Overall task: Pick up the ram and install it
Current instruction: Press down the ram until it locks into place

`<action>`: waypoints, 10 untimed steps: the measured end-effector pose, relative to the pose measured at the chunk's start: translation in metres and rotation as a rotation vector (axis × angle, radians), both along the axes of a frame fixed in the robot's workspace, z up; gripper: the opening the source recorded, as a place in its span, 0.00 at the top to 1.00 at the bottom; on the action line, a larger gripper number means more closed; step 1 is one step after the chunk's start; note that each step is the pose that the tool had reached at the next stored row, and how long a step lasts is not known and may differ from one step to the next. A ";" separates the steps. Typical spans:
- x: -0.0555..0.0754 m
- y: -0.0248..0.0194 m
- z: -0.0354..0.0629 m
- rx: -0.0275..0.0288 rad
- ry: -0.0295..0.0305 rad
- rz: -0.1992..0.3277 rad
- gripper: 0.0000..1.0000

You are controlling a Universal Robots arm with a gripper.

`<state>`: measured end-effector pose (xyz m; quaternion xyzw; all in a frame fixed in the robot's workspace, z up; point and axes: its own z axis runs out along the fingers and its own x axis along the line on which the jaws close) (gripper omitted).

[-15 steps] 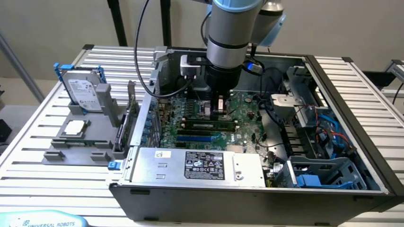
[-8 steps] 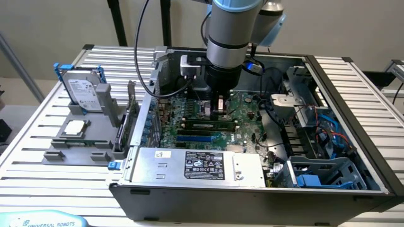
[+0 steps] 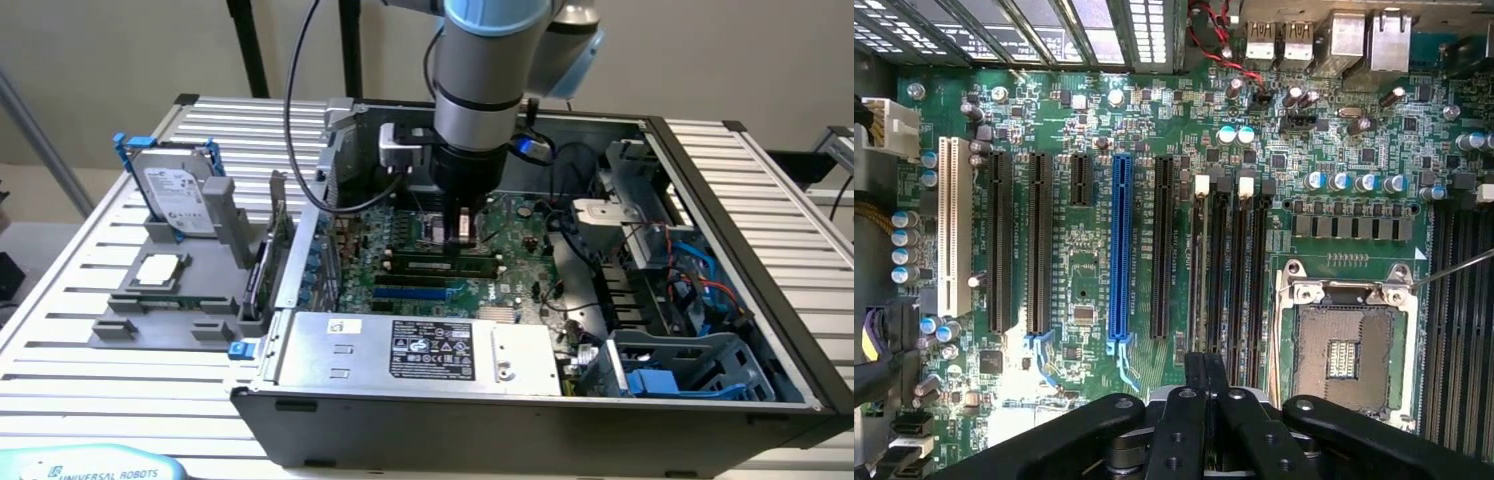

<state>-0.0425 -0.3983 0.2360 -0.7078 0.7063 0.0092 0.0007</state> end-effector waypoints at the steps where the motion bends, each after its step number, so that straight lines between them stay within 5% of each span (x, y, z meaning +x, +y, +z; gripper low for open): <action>1: -0.001 0.0000 -0.0012 0.0001 -0.0008 0.000 0.89; 10: -0.004 -0.0001 -0.0119 -0.0004 -0.0141 0.000 0.89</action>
